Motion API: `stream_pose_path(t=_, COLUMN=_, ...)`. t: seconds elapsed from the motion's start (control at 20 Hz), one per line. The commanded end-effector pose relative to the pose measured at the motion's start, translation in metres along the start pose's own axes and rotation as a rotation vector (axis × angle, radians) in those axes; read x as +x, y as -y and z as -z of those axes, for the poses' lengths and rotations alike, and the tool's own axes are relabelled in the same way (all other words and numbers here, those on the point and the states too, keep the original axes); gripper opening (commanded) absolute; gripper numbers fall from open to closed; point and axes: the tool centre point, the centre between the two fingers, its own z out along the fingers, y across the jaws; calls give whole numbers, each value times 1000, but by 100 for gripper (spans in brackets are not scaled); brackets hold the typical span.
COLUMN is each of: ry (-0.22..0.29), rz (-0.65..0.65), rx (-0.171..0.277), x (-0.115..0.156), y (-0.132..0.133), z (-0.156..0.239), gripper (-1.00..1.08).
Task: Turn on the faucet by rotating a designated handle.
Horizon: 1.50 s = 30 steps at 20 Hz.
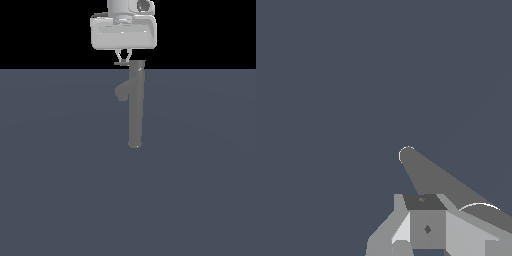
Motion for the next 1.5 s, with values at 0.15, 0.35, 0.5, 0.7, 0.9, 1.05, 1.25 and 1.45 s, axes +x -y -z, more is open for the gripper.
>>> stream_pose_path(t=0.15, ry=1, rz=-6, rx=0, x=10, y=1, z=-5, gripper=-100)
stream_pose_path(t=0.35, ry=1, rz=-6, rx=0, x=10, y=1, z=-4, gripper=-100)
stream_pose_path(t=0.5, ry=1, rz=-6, rx=0, x=9, y=1, z=-4, gripper=-100)
stream_pose_path(t=0.7, ry=1, rz=-6, rx=0, x=6, y=2, z=-4, gripper=-100)
stream_pose_path(t=0.9, ry=1, rz=-6, rx=0, x=-5, y=5, z=-4, gripper=-100)
stream_pose_path(t=1.05, ry=1, rz=-6, rx=0, x=-14, y=8, z=-4, gripper=-100)
stream_pose_path(t=1.25, ry=1, rz=-6, rx=0, x=-27, y=12, z=-4, gripper=-100)
stream_pose_path(t=1.45, ry=-9, rz=-12, rx=1, x=-25, y=9, z=-3, gripper=-100)
